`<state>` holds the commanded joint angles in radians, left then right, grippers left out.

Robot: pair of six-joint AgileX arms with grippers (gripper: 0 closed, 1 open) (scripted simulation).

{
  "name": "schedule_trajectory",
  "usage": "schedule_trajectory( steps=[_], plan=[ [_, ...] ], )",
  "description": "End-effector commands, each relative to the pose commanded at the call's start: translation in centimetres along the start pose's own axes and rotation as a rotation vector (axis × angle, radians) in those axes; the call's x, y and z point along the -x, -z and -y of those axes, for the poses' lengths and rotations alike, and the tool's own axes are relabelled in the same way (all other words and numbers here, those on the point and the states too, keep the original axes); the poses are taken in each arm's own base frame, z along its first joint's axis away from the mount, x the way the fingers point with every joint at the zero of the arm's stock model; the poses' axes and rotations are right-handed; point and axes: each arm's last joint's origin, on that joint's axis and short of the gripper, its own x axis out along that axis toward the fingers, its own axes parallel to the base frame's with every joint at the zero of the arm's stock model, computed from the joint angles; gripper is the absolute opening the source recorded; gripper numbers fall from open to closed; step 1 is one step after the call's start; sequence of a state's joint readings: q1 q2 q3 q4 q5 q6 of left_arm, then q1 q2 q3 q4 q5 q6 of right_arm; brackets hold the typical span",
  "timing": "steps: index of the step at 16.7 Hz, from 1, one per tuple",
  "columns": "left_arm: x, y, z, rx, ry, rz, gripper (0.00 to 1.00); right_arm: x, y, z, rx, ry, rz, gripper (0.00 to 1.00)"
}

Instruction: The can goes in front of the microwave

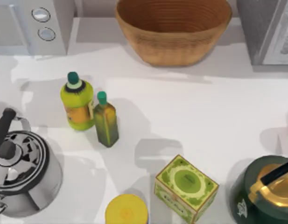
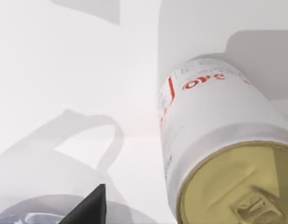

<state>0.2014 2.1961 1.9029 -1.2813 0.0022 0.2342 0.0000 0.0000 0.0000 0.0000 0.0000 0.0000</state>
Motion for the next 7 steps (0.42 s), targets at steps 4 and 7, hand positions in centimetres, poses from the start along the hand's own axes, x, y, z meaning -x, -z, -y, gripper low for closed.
schedule_trajectory(
  steps=[4, 7],
  plan=[
    [2.6, 0.0, -0.1, 0.002, 0.000, 0.000, 1.00, 0.0, 0.0, 0.0, 0.000, 0.000, 0.000, 1.00],
    [3.7, 0.1, 0.0, 0.002, 0.000, 0.003, 1.00, 0.0, 0.0, 0.0, 0.000, 0.000, 0.000, 1.00]
  ],
)
